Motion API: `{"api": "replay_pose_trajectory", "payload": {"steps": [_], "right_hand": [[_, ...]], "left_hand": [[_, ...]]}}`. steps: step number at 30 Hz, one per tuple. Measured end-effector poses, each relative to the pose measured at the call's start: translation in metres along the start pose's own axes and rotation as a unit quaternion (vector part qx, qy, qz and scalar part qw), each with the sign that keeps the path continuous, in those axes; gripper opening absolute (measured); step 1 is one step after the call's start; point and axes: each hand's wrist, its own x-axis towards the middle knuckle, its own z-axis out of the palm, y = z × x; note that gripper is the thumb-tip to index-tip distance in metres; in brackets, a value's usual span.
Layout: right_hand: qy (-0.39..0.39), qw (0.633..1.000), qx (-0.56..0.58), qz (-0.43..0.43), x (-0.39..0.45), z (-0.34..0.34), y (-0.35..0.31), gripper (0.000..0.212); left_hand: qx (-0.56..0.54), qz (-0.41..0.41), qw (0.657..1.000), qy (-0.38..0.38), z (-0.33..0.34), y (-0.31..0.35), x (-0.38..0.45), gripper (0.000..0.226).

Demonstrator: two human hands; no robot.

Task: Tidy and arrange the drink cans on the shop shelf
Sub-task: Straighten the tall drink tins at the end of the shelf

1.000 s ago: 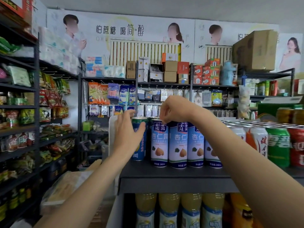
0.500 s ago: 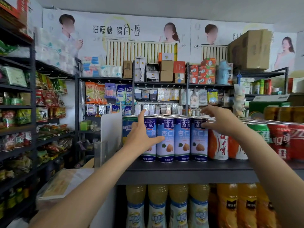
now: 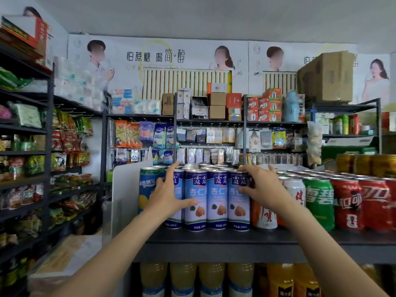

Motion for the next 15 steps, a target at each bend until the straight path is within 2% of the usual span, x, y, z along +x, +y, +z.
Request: {"api": "replay_pose_trajectory", "payload": {"steps": [2,4,6,8,10,15], "right_hand": [[-0.018,1.0,0.011,-0.011,0.003,-0.001,0.006,0.042],[-0.03,0.996,0.075,-0.029,0.007,-0.009,0.01,0.036],[-0.01,0.989,0.14,-0.039,0.015,-0.02,0.012,0.028],[0.004,0.988,0.155,-0.028,0.026,-0.025,0.011,0.024],[-0.024,0.989,0.144,-0.022,0.039,-0.022,0.008,0.021],[-0.13,0.983,0.122,-0.033,0.064,-0.015,0.012,0.02]], "left_hand": [[0.006,-0.006,1.0,-0.015,-0.004,0.002,0.0,0.105],[0.038,-0.005,0.999,-0.009,-0.011,0.005,0.002,0.096],[0.085,0.05,0.994,0.043,-0.019,0.015,0.009,0.073],[0.078,0.127,0.987,0.062,-0.025,0.033,0.019,0.041],[0.059,0.154,0.986,0.027,-0.026,0.051,0.031,0.029],[0.154,0.094,0.975,-0.128,-0.014,0.073,0.074,0.027]]}}
